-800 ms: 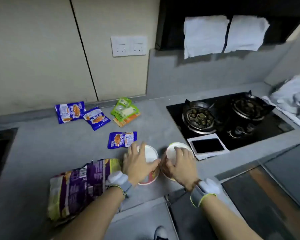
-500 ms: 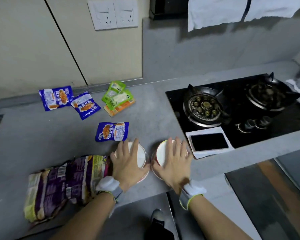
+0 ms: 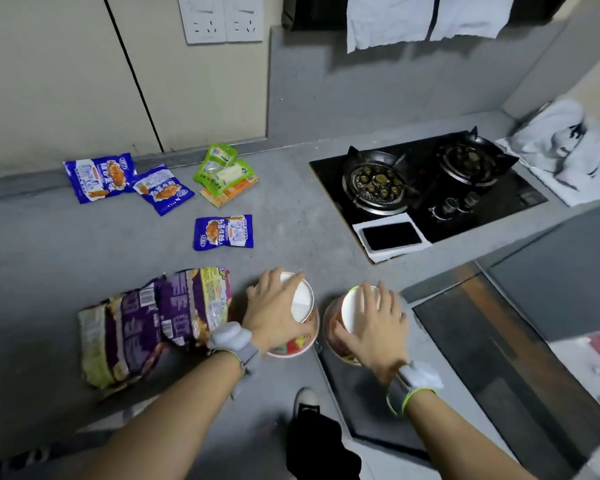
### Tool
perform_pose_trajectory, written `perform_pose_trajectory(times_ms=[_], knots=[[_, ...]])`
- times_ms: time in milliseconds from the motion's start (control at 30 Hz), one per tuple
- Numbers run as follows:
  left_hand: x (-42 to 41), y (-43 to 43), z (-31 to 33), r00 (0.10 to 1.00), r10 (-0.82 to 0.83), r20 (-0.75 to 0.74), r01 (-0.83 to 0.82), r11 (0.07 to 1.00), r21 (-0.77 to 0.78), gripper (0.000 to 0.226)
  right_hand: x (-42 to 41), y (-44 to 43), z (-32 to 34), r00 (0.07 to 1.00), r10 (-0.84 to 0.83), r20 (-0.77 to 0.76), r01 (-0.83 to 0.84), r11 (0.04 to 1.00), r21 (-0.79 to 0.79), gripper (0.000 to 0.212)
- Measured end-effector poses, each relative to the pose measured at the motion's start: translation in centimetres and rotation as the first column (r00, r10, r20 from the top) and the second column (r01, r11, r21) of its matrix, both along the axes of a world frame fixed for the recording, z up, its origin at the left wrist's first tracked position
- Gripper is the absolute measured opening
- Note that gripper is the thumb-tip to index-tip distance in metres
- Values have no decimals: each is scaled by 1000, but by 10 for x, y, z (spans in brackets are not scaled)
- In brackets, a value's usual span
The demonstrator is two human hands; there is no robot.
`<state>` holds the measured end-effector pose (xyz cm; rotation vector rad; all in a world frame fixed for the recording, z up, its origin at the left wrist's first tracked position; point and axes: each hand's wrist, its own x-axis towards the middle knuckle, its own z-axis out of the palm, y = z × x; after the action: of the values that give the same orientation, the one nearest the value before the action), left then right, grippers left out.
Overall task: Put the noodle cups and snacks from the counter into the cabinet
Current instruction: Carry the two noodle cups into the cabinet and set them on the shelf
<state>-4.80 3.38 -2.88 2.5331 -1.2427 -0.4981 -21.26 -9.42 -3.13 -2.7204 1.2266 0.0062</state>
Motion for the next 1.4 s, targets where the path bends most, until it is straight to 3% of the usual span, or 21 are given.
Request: perform_pose_trajectory(times_ms=[200,267,367,467,600,767,1033,1167,1300,1400], knots=[[-78,64,-19,961,-258,97,263,964,-41,92,-88,97,-24,987,-131,-94,132,991,1,100],[-96,82,-30,955,-273,114,280,958,-55,91,-105,118,-39,977,-148,-155,156,987,39,100],[-108,119,-52,989,-149,-20,148,988,-45,90,-113,143,-69,972,-101,-210,126,986,105,102],[-115,154,-89,992,26,-126,-17,997,73,91,-111,160,-95,962,-15,-273,65,982,177,103],[-122,189,-167,927,362,-99,-330,912,243,91,-104,175,-159,936,155,-317,-83,970,230,103],[-127,222,-274,821,570,-31,-545,799,254,89,-85,185,-263,892,341,-295,-277,931,238,102],[-118,223,-487,798,599,-67,-558,776,294,95,-44,187,-473,919,357,-168,-322,925,203,101],[-102,208,-577,786,609,-101,-580,785,218,95,-24,177,-567,915,368,-164,-330,919,218,104],[-94,200,-604,785,616,-63,-606,785,132,94,-12,168,-610,944,323,-72,-306,935,178,104],[-103,201,-587,789,614,-23,-613,789,44,94,-15,169,-598,951,307,40,-309,946,93,105]])
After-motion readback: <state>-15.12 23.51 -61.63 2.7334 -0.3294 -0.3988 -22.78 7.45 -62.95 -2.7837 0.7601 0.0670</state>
